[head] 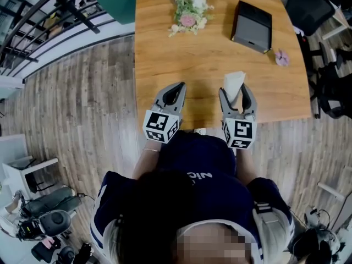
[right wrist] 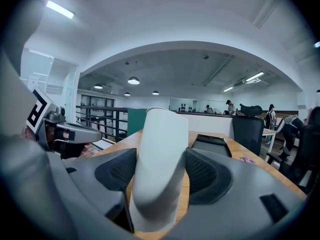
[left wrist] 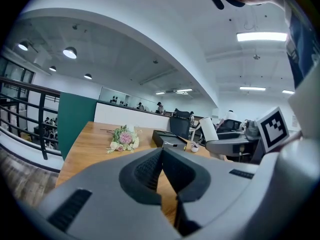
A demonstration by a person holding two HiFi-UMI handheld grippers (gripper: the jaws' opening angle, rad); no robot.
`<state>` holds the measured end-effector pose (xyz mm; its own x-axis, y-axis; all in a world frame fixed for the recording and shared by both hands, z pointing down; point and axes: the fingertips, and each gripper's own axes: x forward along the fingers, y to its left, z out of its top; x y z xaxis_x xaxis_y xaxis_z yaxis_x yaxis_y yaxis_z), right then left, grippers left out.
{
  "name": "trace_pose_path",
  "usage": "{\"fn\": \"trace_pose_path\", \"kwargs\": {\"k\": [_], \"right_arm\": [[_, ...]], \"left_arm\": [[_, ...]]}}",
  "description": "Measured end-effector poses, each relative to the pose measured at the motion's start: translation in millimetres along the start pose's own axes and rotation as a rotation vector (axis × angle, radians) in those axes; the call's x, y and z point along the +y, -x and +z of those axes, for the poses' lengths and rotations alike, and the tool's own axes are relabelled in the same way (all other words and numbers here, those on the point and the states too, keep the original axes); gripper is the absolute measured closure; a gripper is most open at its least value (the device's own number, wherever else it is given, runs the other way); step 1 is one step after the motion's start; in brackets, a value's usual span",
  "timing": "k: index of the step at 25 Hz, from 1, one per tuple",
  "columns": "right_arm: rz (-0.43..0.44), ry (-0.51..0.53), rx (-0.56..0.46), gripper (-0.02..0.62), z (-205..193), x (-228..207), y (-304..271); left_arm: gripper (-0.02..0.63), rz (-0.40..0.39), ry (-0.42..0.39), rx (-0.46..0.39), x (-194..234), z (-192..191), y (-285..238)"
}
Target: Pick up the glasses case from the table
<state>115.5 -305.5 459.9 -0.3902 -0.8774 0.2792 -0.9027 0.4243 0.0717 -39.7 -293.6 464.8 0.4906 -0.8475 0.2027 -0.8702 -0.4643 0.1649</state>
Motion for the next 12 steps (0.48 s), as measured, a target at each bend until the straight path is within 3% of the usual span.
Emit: {"fn": "trace_pose_path", "kwargs": {"k": [12], "right_arm": [[-0.003, 0.011, -0.002, 0.278, 2.2, 1.2, -0.3]], "left_arm": [[0.603, 0.010, -0.006, -0.002, 0.9, 0.6, 1.8]]}}
